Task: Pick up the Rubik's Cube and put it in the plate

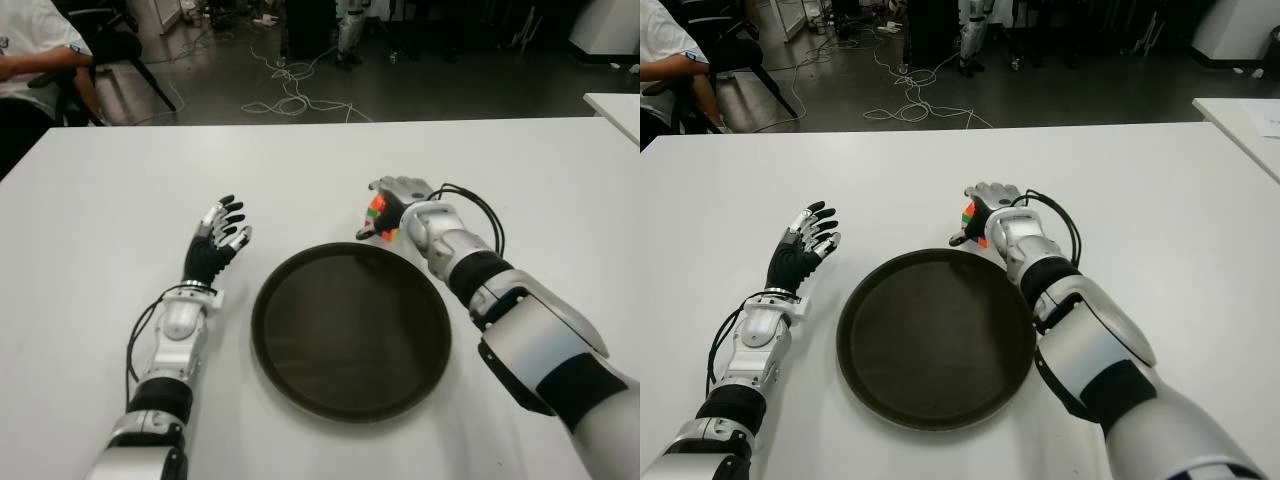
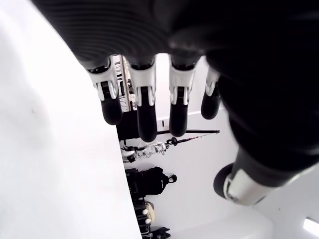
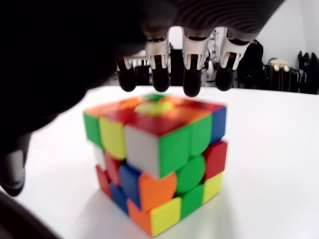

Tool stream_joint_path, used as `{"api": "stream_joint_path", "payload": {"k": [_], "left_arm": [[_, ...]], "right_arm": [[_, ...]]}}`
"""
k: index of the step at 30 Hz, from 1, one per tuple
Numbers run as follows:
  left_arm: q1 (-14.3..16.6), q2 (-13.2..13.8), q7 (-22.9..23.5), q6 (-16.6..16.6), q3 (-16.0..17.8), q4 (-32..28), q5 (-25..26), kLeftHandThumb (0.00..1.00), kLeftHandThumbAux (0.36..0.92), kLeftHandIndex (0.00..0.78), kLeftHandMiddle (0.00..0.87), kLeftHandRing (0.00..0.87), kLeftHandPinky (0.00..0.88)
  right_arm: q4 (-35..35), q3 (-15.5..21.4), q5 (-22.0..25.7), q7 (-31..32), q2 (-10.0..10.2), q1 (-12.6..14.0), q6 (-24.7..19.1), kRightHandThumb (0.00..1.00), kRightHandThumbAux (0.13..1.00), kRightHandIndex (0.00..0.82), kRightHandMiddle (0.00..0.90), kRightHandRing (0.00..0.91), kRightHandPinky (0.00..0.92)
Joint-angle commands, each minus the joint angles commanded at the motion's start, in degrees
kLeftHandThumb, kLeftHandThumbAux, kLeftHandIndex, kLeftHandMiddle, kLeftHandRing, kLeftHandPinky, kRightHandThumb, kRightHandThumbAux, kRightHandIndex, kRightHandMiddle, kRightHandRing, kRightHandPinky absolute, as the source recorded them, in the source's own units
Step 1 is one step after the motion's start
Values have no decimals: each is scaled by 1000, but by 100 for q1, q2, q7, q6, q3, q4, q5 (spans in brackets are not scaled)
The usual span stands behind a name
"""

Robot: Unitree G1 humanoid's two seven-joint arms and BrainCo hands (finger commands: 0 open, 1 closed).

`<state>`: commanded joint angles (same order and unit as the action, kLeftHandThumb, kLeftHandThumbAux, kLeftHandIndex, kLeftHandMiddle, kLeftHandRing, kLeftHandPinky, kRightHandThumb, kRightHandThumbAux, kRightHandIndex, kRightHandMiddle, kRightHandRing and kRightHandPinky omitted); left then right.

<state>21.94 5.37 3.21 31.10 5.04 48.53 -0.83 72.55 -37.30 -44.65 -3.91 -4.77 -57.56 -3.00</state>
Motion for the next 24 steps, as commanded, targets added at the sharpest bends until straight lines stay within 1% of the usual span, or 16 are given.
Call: {"api": "stream_joint_path", "payload": {"k": [4,8,14,17,24], "left_arm": [[11,10,40,31,2,34,15,68,664,116,170,156,122],[9,13,81,44,5,34,32,79,665,121,176,161,139],[-3,-1,97,48,25,8,60,75,659,117,167,150,113],[-10,-12,94,48,39,-11,70,74,668,120,173,153,115],[-22,5,92,-15,25,-45,46,70,666,117,173,154,117]], "right_arm": [[23,-11,-1,-52,11,6,-11,0,469,84,155,158,201],[32,-21,3,-53,29,3,-22,0,460,81,154,159,201],[48,-10,19,-19,24,-15,-52,0,467,82,137,140,189],[83,-5,22,-38,14,-22,-50,0,474,81,135,138,183],[92,3,26,-56,1,-35,-36,0,481,74,124,125,149]]}}
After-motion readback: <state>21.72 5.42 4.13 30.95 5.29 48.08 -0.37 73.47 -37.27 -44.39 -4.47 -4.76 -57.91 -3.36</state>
